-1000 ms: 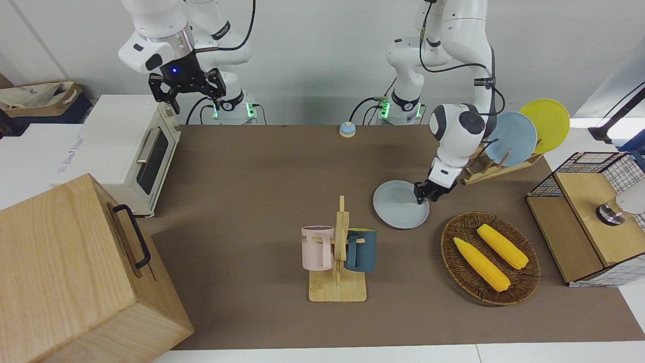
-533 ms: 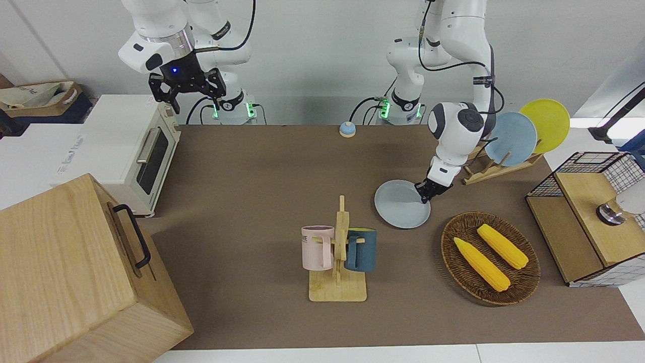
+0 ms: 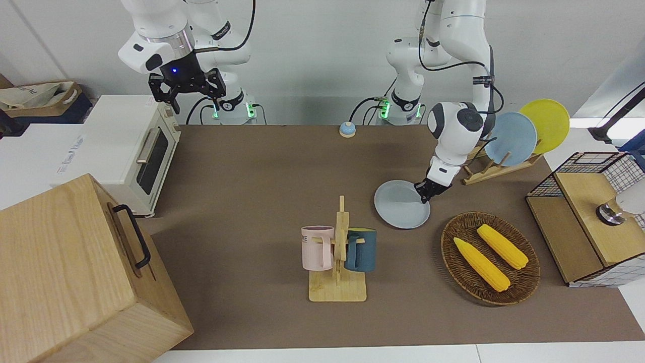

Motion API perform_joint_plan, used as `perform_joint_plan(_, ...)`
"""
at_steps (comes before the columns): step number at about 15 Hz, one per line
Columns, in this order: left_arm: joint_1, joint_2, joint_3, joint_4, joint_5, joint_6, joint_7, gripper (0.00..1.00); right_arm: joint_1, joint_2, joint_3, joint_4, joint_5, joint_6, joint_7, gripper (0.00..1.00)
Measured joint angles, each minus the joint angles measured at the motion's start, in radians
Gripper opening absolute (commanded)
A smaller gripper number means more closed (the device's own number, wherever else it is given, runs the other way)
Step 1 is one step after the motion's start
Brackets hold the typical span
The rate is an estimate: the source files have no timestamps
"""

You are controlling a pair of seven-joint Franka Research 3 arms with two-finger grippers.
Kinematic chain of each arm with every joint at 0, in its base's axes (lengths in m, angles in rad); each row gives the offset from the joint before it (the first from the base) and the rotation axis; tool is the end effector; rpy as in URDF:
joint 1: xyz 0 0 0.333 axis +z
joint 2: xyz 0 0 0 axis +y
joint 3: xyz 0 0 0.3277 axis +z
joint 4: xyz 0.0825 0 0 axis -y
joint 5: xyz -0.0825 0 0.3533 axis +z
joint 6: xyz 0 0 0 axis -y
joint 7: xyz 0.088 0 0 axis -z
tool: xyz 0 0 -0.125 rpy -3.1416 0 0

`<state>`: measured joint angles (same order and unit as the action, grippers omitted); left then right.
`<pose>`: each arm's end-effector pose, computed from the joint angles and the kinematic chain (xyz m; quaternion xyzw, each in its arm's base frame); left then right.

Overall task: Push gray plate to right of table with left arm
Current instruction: 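Push the gray plate with the left gripper toward the toaster oven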

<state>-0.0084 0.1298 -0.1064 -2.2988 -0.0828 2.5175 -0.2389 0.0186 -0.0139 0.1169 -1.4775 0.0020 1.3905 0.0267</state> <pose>0.5131 -0.0591 0.3177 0.9939 0.0950 0.0381 0.0398 0.4944 0.0682 0.6505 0.9978 0.0544 -0.0365 0.0028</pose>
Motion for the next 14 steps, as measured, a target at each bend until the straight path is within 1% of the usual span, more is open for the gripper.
perform_joint_plan(3,0.000,0.000,-0.035,0.000,0.000,0.001,-0.059,0.00,0.000,0.000,0.000,0.000,0.000,0.000,0.000,0.983)
perform_joint_plan(6,-0.001,0.001,-0.082,0.000,0.000,0.001,-0.127,0.00,0.000,0.000,0.000,0.000,0.000,0.000,0.000,0.983)
perform_joint_plan(8,-0.001,0.002,-0.125,0.000,0.000,0.001,-0.188,0.00,0.000,0.000,0.000,0.000,0.000,0.000,0.000,0.983)
perform_joint_plan(9,-0.003,0.002,-0.159,0.000,0.000,0.001,-0.231,0.00,0.000,0.000,0.000,0.000,0.000,0.000,0.000,0.983)
perform_joint_plan(10,-0.008,0.003,-0.175,0.000,0.000,0.001,-0.258,0.00,0.000,0.000,0.000,0.000,0.000,0.000,0.000,0.983)
perform_joint_plan(12,-0.046,0.004,-0.192,0.000,0.000,0.002,-0.329,0.00,0.000,0.000,0.000,0.000,0.000,0.000,0.000,0.983)
perform_joint_plan(14,-0.095,0.006,-0.196,0.001,0.000,0.003,-0.394,0.00,0.000,0.000,0.000,0.000,0.000,0.000,0.000,0.983)
